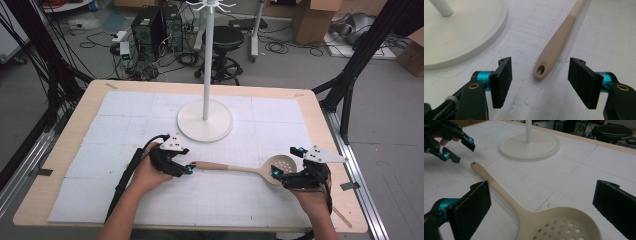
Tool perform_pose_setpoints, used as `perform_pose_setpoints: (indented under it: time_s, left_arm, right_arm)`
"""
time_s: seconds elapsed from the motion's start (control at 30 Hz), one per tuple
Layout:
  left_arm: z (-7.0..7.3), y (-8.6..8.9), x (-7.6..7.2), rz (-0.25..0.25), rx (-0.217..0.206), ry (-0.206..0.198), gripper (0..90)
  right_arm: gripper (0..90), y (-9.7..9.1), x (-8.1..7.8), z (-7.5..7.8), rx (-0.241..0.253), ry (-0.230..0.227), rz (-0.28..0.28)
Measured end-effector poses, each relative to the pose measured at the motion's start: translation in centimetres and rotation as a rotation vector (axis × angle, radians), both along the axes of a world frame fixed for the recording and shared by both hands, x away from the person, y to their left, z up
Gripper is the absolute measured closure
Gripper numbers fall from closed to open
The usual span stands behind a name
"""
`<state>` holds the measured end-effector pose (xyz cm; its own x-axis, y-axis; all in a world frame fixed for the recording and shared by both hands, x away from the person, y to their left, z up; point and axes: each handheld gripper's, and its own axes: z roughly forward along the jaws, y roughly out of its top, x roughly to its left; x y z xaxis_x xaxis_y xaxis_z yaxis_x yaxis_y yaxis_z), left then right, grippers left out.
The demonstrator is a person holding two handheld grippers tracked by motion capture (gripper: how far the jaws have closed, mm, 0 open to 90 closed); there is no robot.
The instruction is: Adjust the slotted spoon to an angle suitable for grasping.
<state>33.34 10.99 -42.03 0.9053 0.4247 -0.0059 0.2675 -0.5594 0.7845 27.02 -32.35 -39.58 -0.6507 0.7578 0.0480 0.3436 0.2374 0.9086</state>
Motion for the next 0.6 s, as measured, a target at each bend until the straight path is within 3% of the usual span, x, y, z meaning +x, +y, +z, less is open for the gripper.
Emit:
perform_pose_setpoints:
  time_s: [0.3, 0.6]
  left_arm:
    - [0.7, 4.4, -0.7, 0.053, -0.138, 0.006, 30.6]
    - [1.9, 6.9, -0.8, 0.081, -0.250, -0.018, 21.5]
  right_arm:
    - [0.4, 0.3, 0.0, 0.1, -0.003, -0.001, 0.010]
    - [0.4, 0.4, 0.1, 0.2, -0.001, -0.003, 0.010]
